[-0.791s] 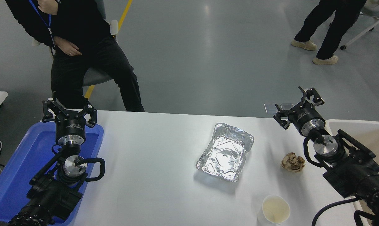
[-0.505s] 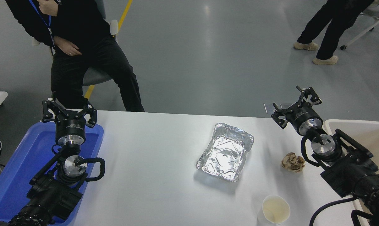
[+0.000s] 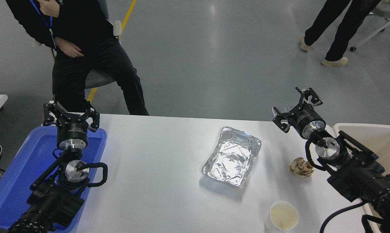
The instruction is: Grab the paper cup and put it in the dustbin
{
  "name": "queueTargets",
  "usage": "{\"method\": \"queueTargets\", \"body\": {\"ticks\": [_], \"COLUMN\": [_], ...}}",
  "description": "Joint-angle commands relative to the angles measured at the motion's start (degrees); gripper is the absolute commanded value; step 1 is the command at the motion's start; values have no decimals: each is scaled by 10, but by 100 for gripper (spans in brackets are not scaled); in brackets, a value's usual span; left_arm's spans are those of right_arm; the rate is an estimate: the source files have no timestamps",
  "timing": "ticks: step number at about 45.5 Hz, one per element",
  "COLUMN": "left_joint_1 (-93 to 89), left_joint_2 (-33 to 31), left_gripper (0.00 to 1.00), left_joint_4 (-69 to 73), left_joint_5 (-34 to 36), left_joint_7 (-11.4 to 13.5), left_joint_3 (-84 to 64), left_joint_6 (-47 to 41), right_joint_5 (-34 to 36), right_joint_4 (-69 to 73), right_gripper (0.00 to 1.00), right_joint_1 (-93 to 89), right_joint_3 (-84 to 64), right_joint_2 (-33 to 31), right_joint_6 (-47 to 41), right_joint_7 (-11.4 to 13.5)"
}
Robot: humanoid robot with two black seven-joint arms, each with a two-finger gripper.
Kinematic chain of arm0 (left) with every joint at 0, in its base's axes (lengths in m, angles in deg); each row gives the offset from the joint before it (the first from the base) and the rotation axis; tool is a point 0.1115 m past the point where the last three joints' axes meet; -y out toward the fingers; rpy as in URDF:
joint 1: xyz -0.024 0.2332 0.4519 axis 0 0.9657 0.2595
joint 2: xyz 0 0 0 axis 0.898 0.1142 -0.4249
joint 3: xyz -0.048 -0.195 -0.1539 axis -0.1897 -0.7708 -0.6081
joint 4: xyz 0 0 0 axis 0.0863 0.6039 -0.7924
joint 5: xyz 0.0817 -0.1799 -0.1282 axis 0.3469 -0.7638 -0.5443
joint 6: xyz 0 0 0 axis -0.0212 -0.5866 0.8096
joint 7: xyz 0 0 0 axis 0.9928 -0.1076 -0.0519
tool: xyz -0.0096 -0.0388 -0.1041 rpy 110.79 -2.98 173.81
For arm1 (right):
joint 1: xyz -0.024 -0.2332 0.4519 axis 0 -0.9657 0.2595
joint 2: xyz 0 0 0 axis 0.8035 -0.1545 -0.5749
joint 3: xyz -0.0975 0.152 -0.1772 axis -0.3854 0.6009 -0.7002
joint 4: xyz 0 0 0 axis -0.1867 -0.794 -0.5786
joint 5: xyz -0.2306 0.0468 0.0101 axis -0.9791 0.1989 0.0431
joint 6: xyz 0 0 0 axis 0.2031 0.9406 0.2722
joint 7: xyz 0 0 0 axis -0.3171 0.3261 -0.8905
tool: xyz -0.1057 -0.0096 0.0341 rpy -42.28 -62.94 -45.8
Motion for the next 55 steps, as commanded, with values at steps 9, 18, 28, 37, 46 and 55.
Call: {"method": "queueTargets", "body": {"ticks": [9, 18, 28, 37, 46, 55], "left_joint_1": [1, 0, 0, 0, 0, 0], "left_joint_2": [0, 0, 0, 1, 1, 1], "left_gripper": [99, 99, 99, 99, 99, 99], "left_joint_4": [0, 0, 0, 0, 0, 0], "left_joint_5": [0, 0, 0, 0, 0, 0], "left_joint_7": [0, 0, 0, 0, 0, 0], "left_joint_3": [1, 1, 1, 1, 1, 1], "left_joint_6": [0, 0, 0, 0, 0, 0], "right_joint_5": [-57, -109, -131, -149, -186, -211], "right_joint_4": [61, 223, 363, 419, 539, 665], "right_gripper": [100, 100, 100, 100, 100, 100], "right_joint_1": [109, 161, 299, 462, 657, 819], "right_joint_3": [-250, -333, -514, -714, -917, -1062], "right_joint_2": [-123, -225, -305, -323, -321, -302], "right_joint_6": [-5, 3, 31, 31, 26, 20], "right_joint_7": [15, 15, 15, 15, 7, -4]}}
